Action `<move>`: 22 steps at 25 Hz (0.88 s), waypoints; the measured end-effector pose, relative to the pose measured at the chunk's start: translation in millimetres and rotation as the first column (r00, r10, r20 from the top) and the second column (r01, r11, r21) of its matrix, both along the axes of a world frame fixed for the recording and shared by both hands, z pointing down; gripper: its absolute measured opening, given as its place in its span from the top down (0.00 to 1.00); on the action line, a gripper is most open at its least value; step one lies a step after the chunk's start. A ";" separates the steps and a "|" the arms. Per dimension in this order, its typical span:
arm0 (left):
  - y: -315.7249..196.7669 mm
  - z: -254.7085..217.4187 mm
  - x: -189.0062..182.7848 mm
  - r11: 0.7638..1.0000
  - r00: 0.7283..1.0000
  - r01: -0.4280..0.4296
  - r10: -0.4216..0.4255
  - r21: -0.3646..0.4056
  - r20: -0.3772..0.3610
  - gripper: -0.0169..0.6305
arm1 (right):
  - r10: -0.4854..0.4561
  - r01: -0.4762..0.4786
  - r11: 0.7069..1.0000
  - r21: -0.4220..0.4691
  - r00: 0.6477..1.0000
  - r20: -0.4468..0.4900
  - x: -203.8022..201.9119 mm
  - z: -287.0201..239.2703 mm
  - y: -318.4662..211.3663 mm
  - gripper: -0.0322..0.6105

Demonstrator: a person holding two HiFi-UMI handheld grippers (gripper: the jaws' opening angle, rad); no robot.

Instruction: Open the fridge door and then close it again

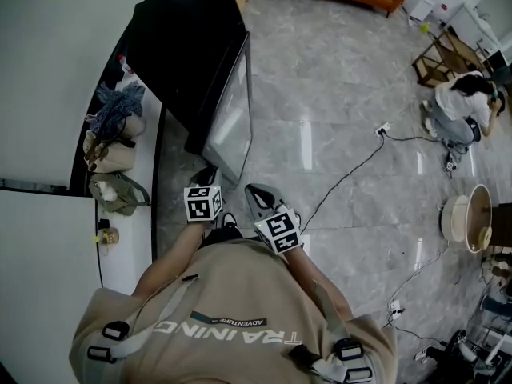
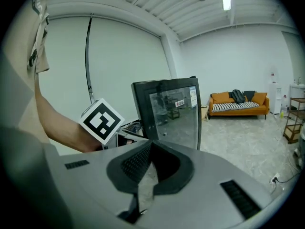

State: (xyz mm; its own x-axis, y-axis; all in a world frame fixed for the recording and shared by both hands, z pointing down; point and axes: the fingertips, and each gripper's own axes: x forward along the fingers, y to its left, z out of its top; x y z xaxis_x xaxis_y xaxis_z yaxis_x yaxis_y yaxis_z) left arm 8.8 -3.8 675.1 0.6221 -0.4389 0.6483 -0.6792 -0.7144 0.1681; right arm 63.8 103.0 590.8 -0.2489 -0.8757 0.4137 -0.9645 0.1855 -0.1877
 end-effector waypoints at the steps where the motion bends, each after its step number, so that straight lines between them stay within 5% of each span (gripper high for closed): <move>1: 4.8 0.1 4.0 1.000 1.000 0.009 -0.009 -0.005 0.002 0.92 | -0.008 0.008 1.000 0.000 1.000 -0.001 5.5 -0.4 3.8 0.96; 15: 66.6 -0.8 76.2 0.991 0.991 0.133 -0.133 -0.005 0.017 0.92 | -0.093 0.093 0.996 0.012 0.996 -0.003 90.4 2.7 48.3 0.96; 22: 81.9 -2.6 104.1 0.968 0.968 0.250 -0.249 0.015 -0.029 0.92 | -0.194 0.194 0.981 0.004 0.980 -0.032 134.0 7.3 67.6 0.96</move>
